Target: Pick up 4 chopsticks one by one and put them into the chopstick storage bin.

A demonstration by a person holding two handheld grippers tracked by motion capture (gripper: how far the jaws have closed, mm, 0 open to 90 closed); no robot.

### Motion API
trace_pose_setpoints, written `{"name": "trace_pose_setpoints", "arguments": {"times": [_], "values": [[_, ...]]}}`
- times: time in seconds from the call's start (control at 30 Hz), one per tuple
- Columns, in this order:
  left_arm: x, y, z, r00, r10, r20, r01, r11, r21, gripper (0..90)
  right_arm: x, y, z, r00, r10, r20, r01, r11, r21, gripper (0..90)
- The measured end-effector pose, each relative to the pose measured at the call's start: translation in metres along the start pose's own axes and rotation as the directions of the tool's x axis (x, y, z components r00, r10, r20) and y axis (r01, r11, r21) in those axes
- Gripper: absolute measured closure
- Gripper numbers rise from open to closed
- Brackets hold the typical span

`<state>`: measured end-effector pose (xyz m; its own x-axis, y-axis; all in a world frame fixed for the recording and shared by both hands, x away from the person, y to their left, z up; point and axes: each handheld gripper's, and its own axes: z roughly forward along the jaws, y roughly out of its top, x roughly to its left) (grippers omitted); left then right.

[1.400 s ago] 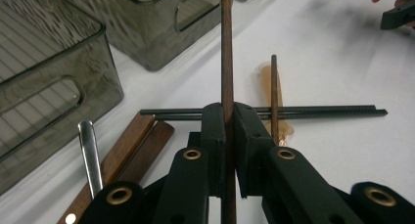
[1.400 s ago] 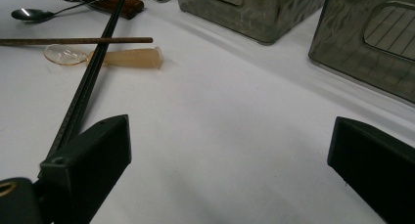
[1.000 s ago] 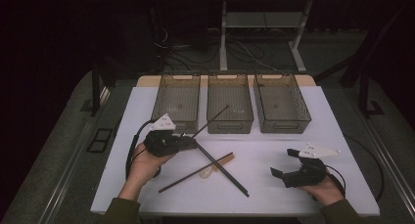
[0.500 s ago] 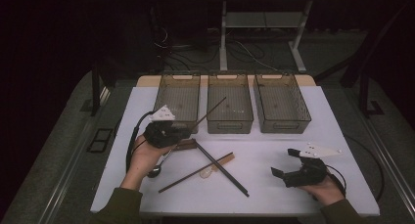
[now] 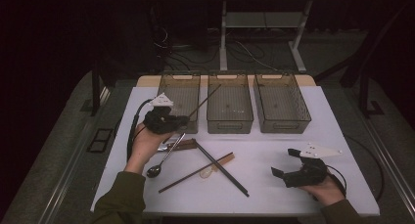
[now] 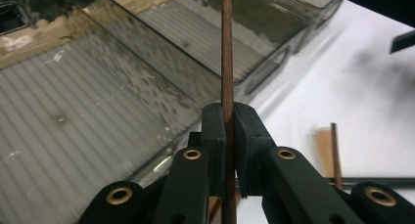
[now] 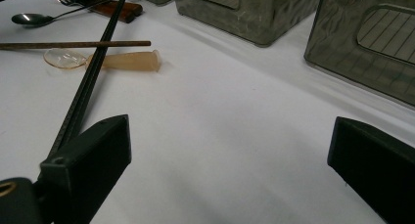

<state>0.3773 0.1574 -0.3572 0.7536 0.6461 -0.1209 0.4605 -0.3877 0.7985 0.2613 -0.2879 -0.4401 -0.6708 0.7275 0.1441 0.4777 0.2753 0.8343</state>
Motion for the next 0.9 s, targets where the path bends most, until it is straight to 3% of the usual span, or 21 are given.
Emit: {"name": "trace_pose_setpoints", "arguments": {"times": [0.53, 0.7, 0.9], "values": [[0.031, 0.02, 0.01, 0.9963, -0.026, -0.081, 0.029, 0.9985, 0.046, 84.1, 0.0, 0.0, -0.001, 1.0, -0.001, 0.001, 0.001, 1.0, -0.005, 2.1], [0.043, 0.028, 0.012, 0.9931, -0.044, -0.108, 0.049, 0.998, 0.039, 84.0, 0.0, 0.0, -0.001, 1.0, 0.001, 0.0, -0.001, 1.0, -0.004, 2.2], [0.057, 0.031, 0.016, 0.9843, -0.08, -0.157, 0.085, 0.9961, 0.024, 84.0, 0.001, 0.0, -0.002, 1.0, 0.004, -0.002, -0.004, 1.0, -0.006, 2.1]]}}
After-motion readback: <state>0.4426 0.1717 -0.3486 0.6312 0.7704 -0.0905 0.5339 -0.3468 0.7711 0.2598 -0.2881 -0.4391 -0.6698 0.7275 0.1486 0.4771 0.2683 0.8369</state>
